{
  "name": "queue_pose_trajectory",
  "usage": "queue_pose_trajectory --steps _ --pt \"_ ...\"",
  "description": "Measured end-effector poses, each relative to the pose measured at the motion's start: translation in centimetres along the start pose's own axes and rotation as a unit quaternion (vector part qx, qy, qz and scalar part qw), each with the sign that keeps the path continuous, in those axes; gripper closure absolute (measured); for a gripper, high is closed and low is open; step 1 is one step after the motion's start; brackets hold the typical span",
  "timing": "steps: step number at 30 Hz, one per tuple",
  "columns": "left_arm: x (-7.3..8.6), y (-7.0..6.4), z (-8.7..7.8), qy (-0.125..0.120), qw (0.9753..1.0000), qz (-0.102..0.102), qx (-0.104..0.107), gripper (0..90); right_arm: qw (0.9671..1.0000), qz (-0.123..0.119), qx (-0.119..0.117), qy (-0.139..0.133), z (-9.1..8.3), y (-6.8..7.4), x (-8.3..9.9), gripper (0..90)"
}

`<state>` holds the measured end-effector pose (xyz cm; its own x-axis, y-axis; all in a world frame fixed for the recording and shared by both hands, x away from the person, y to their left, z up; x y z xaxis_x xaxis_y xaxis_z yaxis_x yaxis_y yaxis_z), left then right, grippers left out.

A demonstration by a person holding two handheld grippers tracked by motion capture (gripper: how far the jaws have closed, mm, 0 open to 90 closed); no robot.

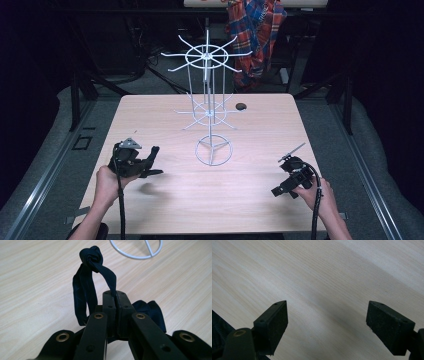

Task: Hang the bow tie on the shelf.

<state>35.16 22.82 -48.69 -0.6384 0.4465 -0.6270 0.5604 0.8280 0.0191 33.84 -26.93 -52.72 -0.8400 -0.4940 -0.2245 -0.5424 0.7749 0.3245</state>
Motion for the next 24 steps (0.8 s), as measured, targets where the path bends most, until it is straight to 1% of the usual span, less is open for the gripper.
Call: queue_pose_trajectory --steps 1,3,4,5,6,9,10,13,14,15,17,24 --pt "-0.1 0.1 -0.1 -0.003 1.0000 -0.001 -0.001 87.7 1.0000 -0.005 -0.001 0.007 -0.1 -0.1 0.0 17.5" --pt "-0.2 0.2 -0.2 -0.006 1.0000 -0.004 0.000 87.7 1.0000 -0.004 -0.001 0.007 -0.1 -0.1 0.0 17.5" --pt "-0.3 0.2 -0.3 -0.012 0.9999 -0.006 -0.001 87.7 0.9999 0.005 -0.002 -0.010 0.1 0.0 0.1 17.5" --pt "-0.3 0.2 -0.3 -0.012 0.9999 -0.006 -0.001 87.7 0.9999 0.005 -0.002 -0.010 0.1 0.0 0.1 17.5" --pt "-0.4 0.2 -0.4 -0.015 0.9999 -0.007 0.001 87.7 1.0000 -0.002 0.002 0.003 -0.1 -0.1 0.0 17.5" --pt "-0.5 0.3 -0.5 -0.018 0.9998 -0.008 0.001 87.7 1.0000 -0.002 0.002 0.004 -0.1 -0.1 0.0 17.5" --pt "-0.6 0.4 -0.6 -0.024 0.9996 -0.011 0.003 87.7 1.0000 -0.002 -0.001 0.002 -0.1 -0.1 0.0 17.5" --pt "-0.7 0.5 -0.8 -0.029 0.9995 -0.013 0.002 87.7 1.0000 -0.004 0.000 0.004 -0.1 -0.1 0.0 17.5" --pt "-0.9 0.4 -0.9 -0.036 0.9992 -0.016 0.002 87.7 1.0000 -0.005 0.001 0.006 -0.1 -0.1 0.0 17.6" --pt "-1.0 0.5 -1.0 -0.039 0.9991 -0.015 0.000 87.7 1.0000 -0.005 0.001 0.006 -0.1 -0.1 0.0 17.5" --pt "-1.1 0.5 -1.1 -0.039 0.9991 -0.014 0.004 87.7 1.0000 -0.005 0.001 0.005 -0.1 -0.1 0.0 17.5" --pt "-1.6 1.0 -1.4 -0.055 0.9983 -0.021 0.000 87.7 1.0000 -0.005 0.000 0.006 -0.1 -0.1 0.0 17.5"
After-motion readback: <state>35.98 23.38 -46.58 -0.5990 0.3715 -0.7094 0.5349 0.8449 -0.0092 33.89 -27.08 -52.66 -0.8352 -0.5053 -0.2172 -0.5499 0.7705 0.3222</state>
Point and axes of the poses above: each handheld gripper's, and its own axes: z roughly forward along the jaws, x roughly out of its underside, y roughly to its left, the point moved 1 cm from there along z, roughly forward along the jaws, and after that the axes turned 9 degrees about -x, right-handed, at the moved point
